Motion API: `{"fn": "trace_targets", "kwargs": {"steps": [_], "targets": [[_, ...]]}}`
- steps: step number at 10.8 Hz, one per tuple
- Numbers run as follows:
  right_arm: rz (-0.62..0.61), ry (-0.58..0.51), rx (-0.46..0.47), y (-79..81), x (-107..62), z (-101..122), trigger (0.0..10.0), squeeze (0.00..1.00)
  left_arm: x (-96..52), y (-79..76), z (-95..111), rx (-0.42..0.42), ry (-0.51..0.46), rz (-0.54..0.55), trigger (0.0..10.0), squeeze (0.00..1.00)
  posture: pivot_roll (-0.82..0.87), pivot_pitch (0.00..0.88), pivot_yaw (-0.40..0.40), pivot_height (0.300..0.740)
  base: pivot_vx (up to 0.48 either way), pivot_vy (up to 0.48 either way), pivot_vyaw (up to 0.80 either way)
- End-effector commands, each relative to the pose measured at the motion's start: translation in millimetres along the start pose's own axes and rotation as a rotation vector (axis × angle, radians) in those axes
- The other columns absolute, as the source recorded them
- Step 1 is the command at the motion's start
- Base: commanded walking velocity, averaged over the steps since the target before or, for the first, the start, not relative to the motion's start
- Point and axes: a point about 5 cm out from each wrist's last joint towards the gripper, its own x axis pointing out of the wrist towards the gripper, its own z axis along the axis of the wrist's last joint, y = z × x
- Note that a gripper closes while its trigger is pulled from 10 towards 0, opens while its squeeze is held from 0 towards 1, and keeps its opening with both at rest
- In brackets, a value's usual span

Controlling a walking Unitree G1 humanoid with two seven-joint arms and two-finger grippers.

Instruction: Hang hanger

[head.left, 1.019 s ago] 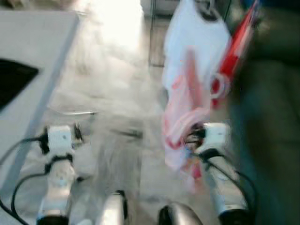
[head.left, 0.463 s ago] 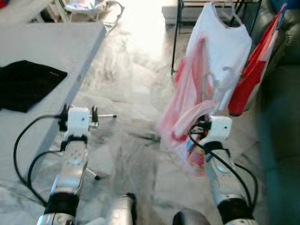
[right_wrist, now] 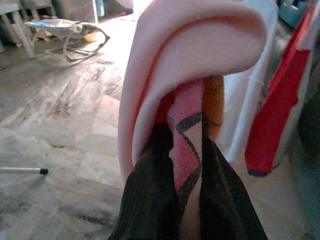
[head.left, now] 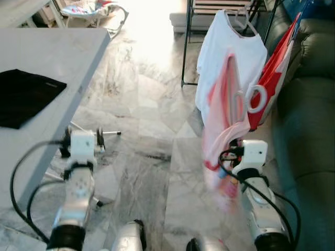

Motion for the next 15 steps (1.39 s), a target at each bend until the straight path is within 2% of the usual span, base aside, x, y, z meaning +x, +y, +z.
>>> {"fn": "trace_targets", "kwargs": {"steps": [1,3,5,8,10,13,15], "targets": [[0.034,-0.043,-0.021,5.3,8.2,8,10.0,0.00,-0.1,-4.4,-3,-0.002,0.006,-0.005,10.0,0.00,-0.02,0.040,0.014,0.740,0.000,0.000,0.00],[0.045,-0.077,-0.030,8.0,26.9,20,10.0,0.00,11.3,-22.5,6,-0.040,-0.010,-0.020,10.0,0.00,-0.03,0.000,0.004,0.740,0.000,0.000,0.00],[0.067,-0.078,-0.040,9.3,31.7,21,10.0,0.00,15.4,-26.1,9,-0.049,-0.018,-0.018,10.0,0.00,-0.02,0.000,-0.010,0.740,0.000,0.000,0.00],[0.081,-0.067,-0.016,12.1,32.0,16,10.0,0.00,19.2,-25.4,13,-0.081,-0.049,-0.031,10.0,0.00,-0.02,0.000,-0.017,0.740,0.096,0.000,0.00],[0.082,-0.033,-0.034,10.7,27.3,9,10.0,0.00,16.2,-28.4,20,-0.082,-0.093,-0.059,10.0,0.00,-0.01,0.000,-0.019,0.740,0.426,0.000,0.00],[0.006,0.003,-0.008,-0.9,29.1,5,10.0,0.00,11.9,-30.3,15,-0.076,-0.089,-0.071,10.0,0.00,-0.01,0.014,-0.018,0.740,0.454,0.000,0.00],[0.008,0.031,-0.007,-2.0,26.7,0,10.0,0.00,9.6,-28.6,13,-0.076,-0.084,-0.074,10.0,0.00,-0.01,0.030,-0.021,0.740,0.454,0.000,0.00]]}}
